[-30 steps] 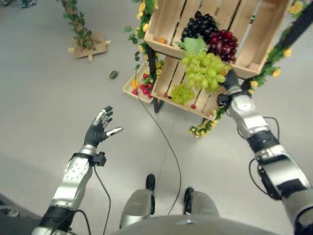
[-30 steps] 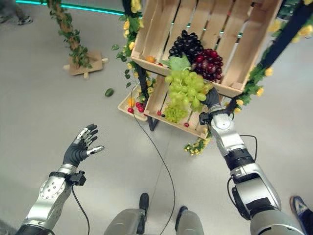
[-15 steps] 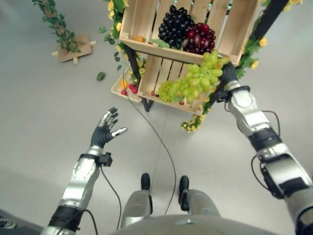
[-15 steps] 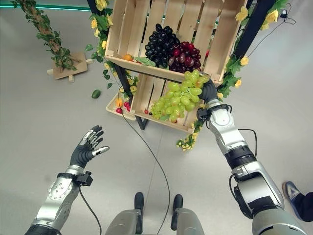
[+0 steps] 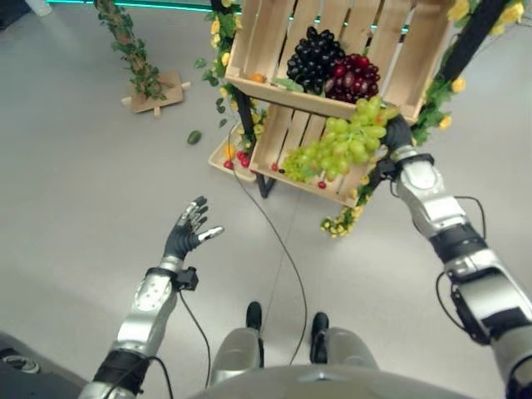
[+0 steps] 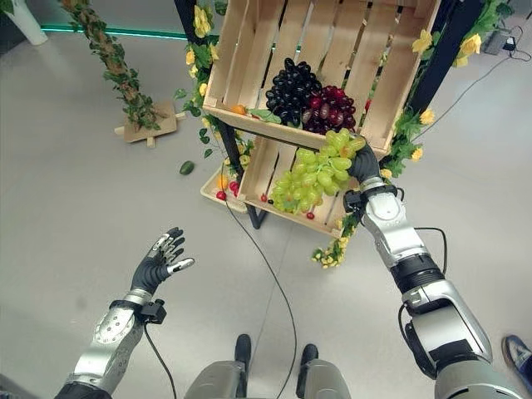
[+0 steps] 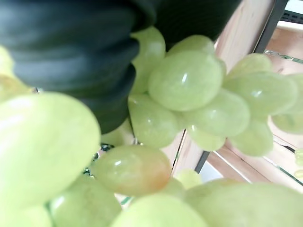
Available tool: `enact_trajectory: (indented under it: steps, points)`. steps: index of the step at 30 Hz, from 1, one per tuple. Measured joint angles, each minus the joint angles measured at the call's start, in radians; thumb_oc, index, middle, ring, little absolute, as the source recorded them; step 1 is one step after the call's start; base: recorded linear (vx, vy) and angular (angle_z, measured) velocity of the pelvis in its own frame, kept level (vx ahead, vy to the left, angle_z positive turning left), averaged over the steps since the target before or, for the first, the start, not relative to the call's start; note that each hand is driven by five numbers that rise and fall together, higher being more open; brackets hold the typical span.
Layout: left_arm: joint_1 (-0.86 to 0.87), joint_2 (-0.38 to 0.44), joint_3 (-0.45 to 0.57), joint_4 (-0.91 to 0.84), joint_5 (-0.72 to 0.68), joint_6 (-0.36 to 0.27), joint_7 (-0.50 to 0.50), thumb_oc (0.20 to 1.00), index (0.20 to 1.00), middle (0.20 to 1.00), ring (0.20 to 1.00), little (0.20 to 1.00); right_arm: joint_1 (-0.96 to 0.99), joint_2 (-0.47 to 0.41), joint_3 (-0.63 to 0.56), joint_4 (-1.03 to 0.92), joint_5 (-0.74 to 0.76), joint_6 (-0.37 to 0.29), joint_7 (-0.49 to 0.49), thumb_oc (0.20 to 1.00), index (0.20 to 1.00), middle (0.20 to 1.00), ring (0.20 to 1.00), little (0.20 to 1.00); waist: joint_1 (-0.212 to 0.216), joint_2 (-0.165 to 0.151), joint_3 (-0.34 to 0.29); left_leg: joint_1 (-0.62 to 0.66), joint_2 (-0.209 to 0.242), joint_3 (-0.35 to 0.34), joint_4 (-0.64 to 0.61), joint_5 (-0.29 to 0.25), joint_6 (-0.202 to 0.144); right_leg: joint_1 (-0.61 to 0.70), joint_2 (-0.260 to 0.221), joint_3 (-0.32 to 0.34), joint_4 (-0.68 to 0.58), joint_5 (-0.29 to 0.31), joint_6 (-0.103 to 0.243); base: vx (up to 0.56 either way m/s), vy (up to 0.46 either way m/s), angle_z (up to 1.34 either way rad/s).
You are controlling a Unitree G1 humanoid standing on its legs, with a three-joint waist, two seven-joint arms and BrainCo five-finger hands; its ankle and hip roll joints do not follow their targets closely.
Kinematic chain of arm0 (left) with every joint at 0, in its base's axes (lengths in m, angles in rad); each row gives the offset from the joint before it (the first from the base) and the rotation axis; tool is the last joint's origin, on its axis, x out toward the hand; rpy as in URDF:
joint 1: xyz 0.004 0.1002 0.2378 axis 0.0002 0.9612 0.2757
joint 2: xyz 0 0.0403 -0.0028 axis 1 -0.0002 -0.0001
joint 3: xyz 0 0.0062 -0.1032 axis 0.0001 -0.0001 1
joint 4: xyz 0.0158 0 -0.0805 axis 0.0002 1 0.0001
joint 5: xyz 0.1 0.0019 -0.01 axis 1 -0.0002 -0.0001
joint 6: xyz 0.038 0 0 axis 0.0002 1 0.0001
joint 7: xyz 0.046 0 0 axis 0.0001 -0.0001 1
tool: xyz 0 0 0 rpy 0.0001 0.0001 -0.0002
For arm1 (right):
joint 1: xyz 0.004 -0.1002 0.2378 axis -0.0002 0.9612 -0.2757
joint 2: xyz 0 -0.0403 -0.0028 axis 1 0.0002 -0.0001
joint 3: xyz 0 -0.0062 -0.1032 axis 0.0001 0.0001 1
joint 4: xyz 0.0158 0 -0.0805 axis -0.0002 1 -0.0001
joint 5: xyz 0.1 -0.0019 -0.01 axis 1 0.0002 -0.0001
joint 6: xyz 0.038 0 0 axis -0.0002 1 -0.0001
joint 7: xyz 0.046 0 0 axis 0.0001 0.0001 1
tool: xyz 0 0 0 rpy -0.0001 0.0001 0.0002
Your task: Pick up the fruits from the basket on one side to the basket on the other side
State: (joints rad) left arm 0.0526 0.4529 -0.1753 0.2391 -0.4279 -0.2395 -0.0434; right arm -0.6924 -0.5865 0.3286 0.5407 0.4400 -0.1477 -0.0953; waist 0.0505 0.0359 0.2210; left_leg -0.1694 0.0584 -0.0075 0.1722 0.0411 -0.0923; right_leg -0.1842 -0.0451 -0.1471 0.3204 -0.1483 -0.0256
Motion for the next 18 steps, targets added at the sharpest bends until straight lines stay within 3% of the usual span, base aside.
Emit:
enact_trajectory:
  steps: [2, 3, 5, 7, 9, 10, 11, 13, 18]
  points:
    - [-0.002, 0.005, -0.001, 0.006, 0.000, 0.001, -0.003, 1.000, 1.000, 1.000, 1.000, 1.000, -0.015, -0.002, 0.012, 0.039, 0.007, 0.000, 0.002, 0.200, 0.200, 0.200, 0.200, 0.200, 0.028, -0.005, 0.005, -0.022, 0.006, -0.011, 0.065, 0.000, -0.011, 0.000, 0.010, -0.003, 0.018, -0.012, -0.020, -0.02, -0.091, 0.18]
    - [-0.015, 0.012, -0.006, 0.024, 0.000, 0.004, -0.002, 1.000, 1.000, 1.000, 1.000, 1.000, -0.039, -0.006, 0.030, 0.080, 0.023, 0.003, 0.002, 0.200, 0.200, 0.200, 0.200, 0.200, 0.046, -0.037, 0.021, -0.084, -0.009, -0.036, 0.183, 0.036, -0.041, 0.003, -0.009, -0.006, 0.025, -0.010, -0.037, 0.05, -0.022, 0.03]
    - [-0.003, 0.016, -0.012, 0.026, 0.000, 0.006, -0.002, 1.000, 1.000, 1.000, 1.000, 1.000, -0.060, -0.007, 0.036, 0.079, 0.026, 0.003, 0.001, 0.200, 0.200, 0.200, 0.200, 0.200, 0.067, -0.043, 0.023, -0.109, -0.002, -0.033, 0.233, 0.030, -0.029, 0.011, -0.012, -0.017, 0.011, -0.006, -0.044, 0.09, 0.012, 0.03]
    - [-0.007, 0.027, -0.018, 0.027, 0.000, 0.010, -0.002, 1.000, 1.000, 1.000, 1.000, 1.000, -0.104, -0.011, 0.047, 0.074, 0.047, 0.012, 0.005, 0.200, 0.200, 0.200, 0.200, 0.200, 0.051, -0.057, 0.030, -0.100, -0.005, -0.021, 0.173, 0.011, -0.030, 0.013, -0.008, -0.032, -0.011, 0.005, -0.045, 0.16, 0.069, 0.30]
    - [0.000, 0.029, -0.018, 0.029, 0.000, 0.011, -0.001, 1.000, 1.000, 1.000, 1.000, 1.000, -0.150, -0.016, 0.045, 0.051, 0.053, 0.000, -0.001, 0.200, 0.200, 0.200, 0.200, 0.200, 0.038, -0.070, 0.036, -0.056, -0.023, -0.049, 0.046, -0.003, -0.026, -0.004, 0.017, -0.001, -0.039, 0.032, -0.036, 0.07, 0.065, -0.02]
    - [0.004, 0.028, -0.020, 0.030, 0.000, 0.012, -0.001, 1.000, 1.000, 1.000, 1.000, 1.000, -0.170, -0.020, 0.037, 0.051, 0.054, -0.005, -0.005, 0.200, 0.200, 0.200, 0.200, 0.200, 0.041, -0.062, 0.036, -0.033, -0.016, -0.045, 0.026, 0.000, -0.022, -0.002, 0.031, 0.008, -0.051, 0.044, -0.039, 0.09, 0.100, -0.49]
    - [0.017, 0.031, -0.020, 0.032, 0.000, 0.013, 0.000, 1.000, 1.000, 1.000, 1.000, 1.000, -0.225, -0.023, 0.032, 0.060, 0.062, -0.012, -0.016, 0.200, 0.200, 0.200, 0.200, 0.200, 0.045, -0.042, 0.027, 0.031, -0.007, -0.045, -0.049, -0.020, 0.011, 0.003, 0.058, 0.012, -0.069, 0.061, -0.041, 0.07, 0.066, -0.33]
    - [0.010, 0.036, -0.019, 0.035, 0.000, 0.016, 0.000, 1.000, 1.000, 1.000, 1.000, 1.000, -0.291, -0.050, 0.032, 0.065, 0.066, -0.025, -0.024, 0.200, 0.200, 0.200, 0.200, 0.200, 0.023, -0.062, 0.028, 0.050, -0.011, -0.014, -0.088, -0.005, 0.029, 0.002, 0.056, 0.046, -0.084, 0.074, -0.022, 0.09, 0.114, -0.22]
    - [0.002, 0.037, -0.015, 0.040, 0.000, 0.016, 0.007, 1.000, 1.000, 1.000, 1.000, 1.000, -0.414, -0.064, 0.031, 0.073, 0.084, -0.057, -0.048, 0.200, 0.200, 0.200, 0.200, 0.200, 0.018, -0.066, 0.023, 0.071, -0.033, 0.043, -0.086, -0.023, 0.052, 0.015, 0.035, 0.086, -0.102, 0.089, -0.003, 0.05, 0.060, -0.28]
